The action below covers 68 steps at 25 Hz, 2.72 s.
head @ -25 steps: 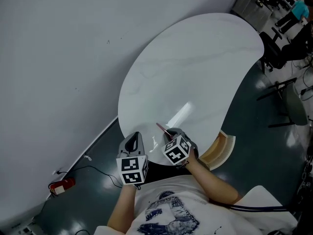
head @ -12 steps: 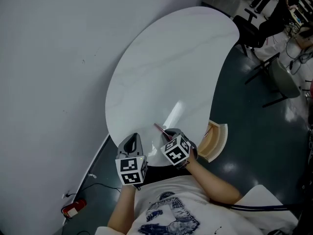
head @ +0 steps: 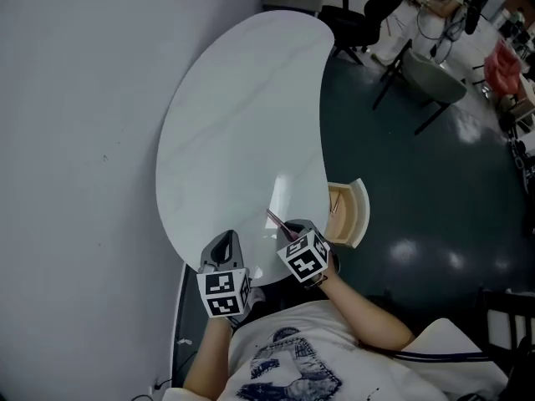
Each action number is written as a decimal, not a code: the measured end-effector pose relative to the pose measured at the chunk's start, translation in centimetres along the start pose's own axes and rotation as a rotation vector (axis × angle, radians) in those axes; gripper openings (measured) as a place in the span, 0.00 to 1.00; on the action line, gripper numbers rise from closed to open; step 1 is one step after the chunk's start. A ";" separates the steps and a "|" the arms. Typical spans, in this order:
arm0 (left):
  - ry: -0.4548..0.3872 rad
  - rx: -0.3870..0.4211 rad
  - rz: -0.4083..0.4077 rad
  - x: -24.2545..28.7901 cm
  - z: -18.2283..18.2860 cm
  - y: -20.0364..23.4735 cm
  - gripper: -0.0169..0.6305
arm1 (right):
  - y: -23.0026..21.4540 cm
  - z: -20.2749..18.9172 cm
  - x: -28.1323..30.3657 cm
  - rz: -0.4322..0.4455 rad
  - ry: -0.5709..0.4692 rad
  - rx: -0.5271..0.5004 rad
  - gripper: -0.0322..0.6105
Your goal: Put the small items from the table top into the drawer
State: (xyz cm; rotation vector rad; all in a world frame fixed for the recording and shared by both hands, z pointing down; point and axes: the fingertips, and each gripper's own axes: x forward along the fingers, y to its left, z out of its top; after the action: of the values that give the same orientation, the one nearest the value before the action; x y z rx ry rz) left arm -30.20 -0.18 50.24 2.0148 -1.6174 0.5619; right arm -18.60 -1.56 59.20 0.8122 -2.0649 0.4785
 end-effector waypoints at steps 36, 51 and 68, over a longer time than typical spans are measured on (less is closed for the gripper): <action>-0.035 0.302 -0.464 -9.4 -4.6 -21.0 0.06 | 1.6 -18.1 -22.3 -0.399 -0.232 0.568 0.14; -0.054 0.293 -0.362 -9.1 -4.8 -33.8 0.06 | -6.0 -24.5 -28.3 -0.301 -0.285 0.504 0.14; -0.046 0.253 -0.273 -6.8 -5.9 -39.2 0.06 | -10.7 -28.9 -29.5 -0.221 -0.281 0.466 0.14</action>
State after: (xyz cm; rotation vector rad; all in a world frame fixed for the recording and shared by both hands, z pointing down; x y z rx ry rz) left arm 6.58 15.59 46.17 2.4005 -1.3179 0.6465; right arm 18.17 18.77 51.93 1.4360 -2.1076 0.7723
